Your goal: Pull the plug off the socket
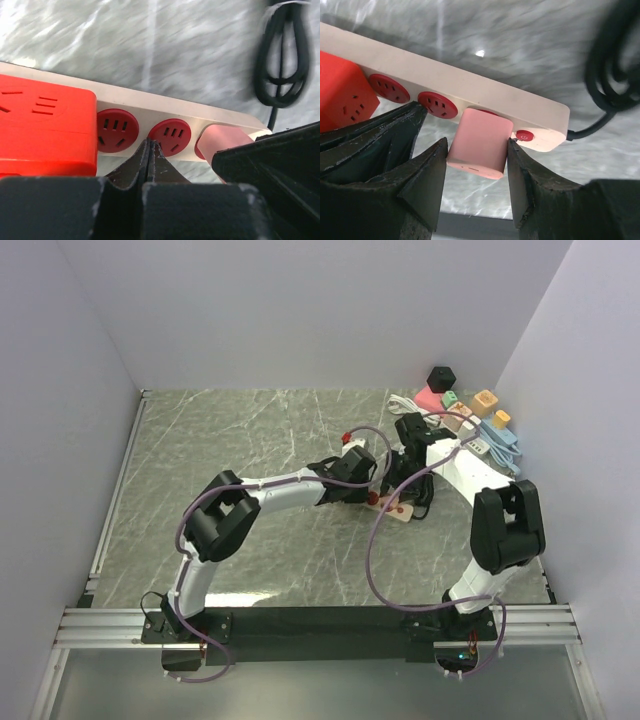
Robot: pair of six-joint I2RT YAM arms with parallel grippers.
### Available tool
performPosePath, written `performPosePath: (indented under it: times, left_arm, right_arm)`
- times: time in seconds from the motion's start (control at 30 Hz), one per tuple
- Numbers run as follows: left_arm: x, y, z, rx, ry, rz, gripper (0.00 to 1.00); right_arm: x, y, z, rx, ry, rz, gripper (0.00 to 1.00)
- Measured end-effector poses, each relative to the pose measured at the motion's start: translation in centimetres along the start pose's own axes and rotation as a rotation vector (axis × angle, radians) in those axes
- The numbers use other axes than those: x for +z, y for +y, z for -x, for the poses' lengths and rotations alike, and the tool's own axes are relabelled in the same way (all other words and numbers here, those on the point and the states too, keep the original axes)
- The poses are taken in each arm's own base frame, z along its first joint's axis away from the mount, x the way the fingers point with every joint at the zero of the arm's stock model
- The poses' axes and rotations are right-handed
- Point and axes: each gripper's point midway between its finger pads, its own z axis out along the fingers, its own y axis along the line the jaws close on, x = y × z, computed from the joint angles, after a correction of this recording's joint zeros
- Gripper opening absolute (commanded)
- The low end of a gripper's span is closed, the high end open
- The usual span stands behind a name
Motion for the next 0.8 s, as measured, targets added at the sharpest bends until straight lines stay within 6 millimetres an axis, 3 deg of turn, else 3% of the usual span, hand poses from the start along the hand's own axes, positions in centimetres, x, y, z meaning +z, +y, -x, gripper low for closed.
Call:
performPosePath:
  times: [0.3, 0.6, 0.73, 0.8]
  left_arm:
    - [-2.5, 3.4, -1.4, 0.058, 0.102, 0.152, 0.01]
    - [-1.2, 4.2, -2.3, 0.044, 0.116, 0.130, 0.00]
    - [-0.4, 4.0, -1.9, 0.044, 0.115, 0.113, 0.00]
    - [0.9, 3.5, -0.8, 0.028, 0.068, 0.083, 0.00]
  right_arm:
    - [0.9, 3.6, -1.8, -0.017, 0.114, 0.190, 0.00]
    - [0.7, 3.6, -1.7, -0.044, 0.119, 0.188, 0.00]
    - [-1.1, 3.6, -1.3, -0.093, 0.126, 0.178, 0.00]
    - [-3.0, 5.4, -0.9, -0.106, 0.132, 0.237, 0.00]
